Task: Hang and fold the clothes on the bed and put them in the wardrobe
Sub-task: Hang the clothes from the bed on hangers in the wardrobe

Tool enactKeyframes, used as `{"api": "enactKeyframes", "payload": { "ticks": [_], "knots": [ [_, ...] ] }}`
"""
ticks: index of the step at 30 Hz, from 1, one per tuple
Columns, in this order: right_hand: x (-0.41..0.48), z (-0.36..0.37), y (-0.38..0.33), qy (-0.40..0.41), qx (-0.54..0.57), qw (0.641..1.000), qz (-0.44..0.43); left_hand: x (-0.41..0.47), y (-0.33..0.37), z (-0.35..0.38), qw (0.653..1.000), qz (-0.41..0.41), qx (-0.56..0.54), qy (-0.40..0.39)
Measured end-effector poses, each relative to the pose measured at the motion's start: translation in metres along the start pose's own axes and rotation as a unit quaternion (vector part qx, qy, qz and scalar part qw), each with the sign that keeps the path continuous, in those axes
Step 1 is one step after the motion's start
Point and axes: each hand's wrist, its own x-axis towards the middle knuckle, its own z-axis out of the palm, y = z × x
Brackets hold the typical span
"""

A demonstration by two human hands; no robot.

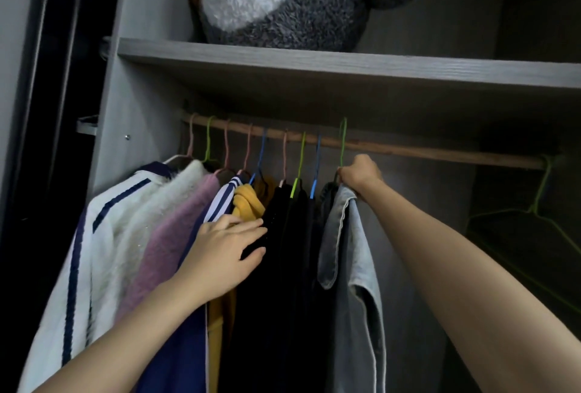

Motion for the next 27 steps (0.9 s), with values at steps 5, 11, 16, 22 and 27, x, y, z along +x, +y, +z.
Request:
{"api": "enactKeyframes", "payload": {
  "ticks": [5,11,16,22,27],
  "knots": [
    [-0.002,0.021,0.021,-0.076,-0.016,0.997,0.001,-0.003,0.004,0.000,1.000,-0.007,-0.014,-0.002],
    [-0.018,0.026,0.021,-0.047,0.009,0.998,-0.037,0.004,0.014,-0.003,1.000,0.003,-0.007,-0.006],
    [-0.040,-0.001,0.053,-0.008,-0.109,0.990,-0.091,0.007,0.060,-0.008,0.991,0.071,-0.068,0.085],
    [-0.063,-0.078,0.123,0.063,-0.354,0.932,-0.050,0.021,0.129,0.000,0.975,0.184,-0.109,0.069],
    [-0.093,-0.133,0.166,0.043,-0.517,0.855,0.014,0.025,0.172,0.008,0.952,0.263,-0.133,0.086]
  ]
}}
